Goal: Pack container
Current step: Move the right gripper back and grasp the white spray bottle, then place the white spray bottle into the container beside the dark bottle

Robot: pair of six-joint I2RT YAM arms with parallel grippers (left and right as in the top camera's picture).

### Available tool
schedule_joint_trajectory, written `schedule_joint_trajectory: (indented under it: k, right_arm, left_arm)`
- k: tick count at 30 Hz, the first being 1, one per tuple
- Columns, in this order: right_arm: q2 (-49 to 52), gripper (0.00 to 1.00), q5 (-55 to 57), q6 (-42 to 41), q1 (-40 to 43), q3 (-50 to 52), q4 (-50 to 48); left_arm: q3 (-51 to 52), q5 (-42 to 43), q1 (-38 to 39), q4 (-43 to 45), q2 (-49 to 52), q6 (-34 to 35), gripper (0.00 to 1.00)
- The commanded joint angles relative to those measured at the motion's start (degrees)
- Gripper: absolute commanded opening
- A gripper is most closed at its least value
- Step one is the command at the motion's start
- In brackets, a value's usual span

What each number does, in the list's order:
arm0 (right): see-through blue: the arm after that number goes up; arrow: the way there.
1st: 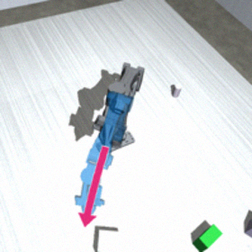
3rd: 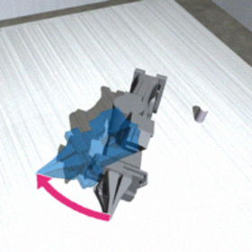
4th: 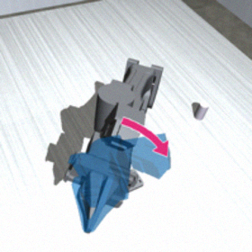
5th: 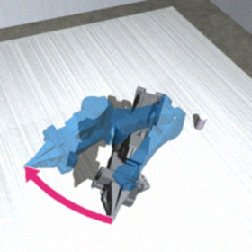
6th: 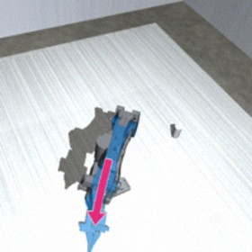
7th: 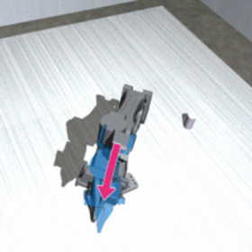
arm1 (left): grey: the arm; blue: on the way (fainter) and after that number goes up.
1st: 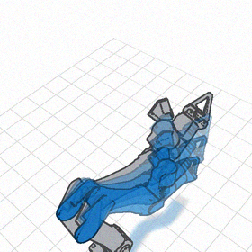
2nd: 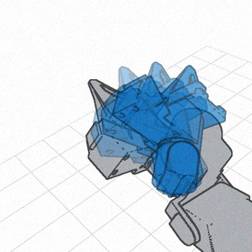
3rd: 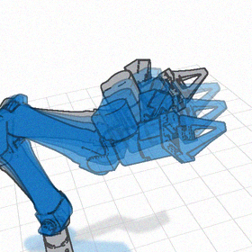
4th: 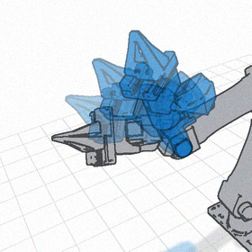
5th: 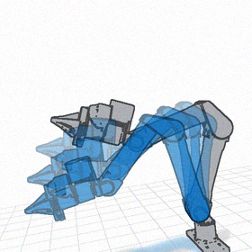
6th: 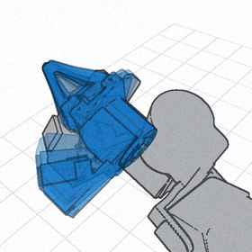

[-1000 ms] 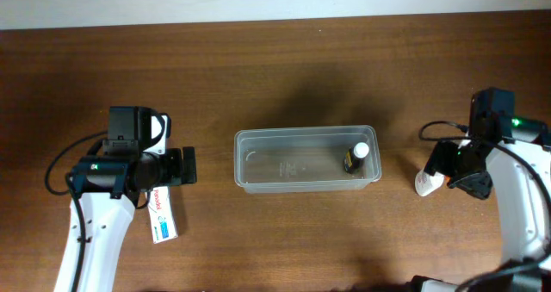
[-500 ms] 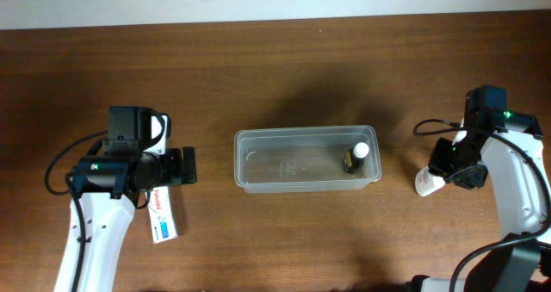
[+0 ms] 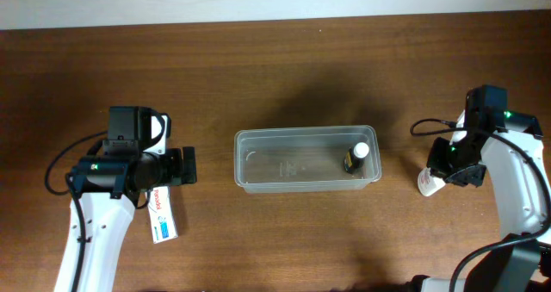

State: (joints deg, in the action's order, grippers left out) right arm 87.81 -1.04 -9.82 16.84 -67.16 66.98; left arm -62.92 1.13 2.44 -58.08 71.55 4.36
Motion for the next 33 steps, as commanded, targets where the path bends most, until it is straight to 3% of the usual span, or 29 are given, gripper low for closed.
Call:
schedule_joint_trajectory:
  k: [1, 8, 16, 24, 33]
  right_arm:
    - [-2.16, 0.15, -0.87, 1.49, -1.73, -3.17, 2.08]
    - [-9.86, 0.15, -0.92, 1.40, -10.14, -16.26, 12.74]
    - [-14.82, 0.15, -0.87, -4.74, -24.26, -18.95, 15.67]
    - [-9.22, 0.15, 0.63, -11.26, -36.17, -17.09, 13.57]
    - [-2.45, 0.15, 2.40, -11.93, -38.21, -17.00, 12.85]
  left_arm:
    - [-1.05, 0.66, -0.37, -0.07, 0.02, 0.59, 0.99]
    - [-1.05, 0.66, -0.37, -0.07, 0.02, 0.59, 0.99]
    - [-1.05, 0.66, -0.37, -0.04, 0.02, 0.59, 0.99]
    - [-1.05, 0.66, -0.37, -0.04, 0.02, 0.59, 0.99]
    - [-1.05, 0.66, -0.37, -0.04, 0.02, 0.57, 0.99]
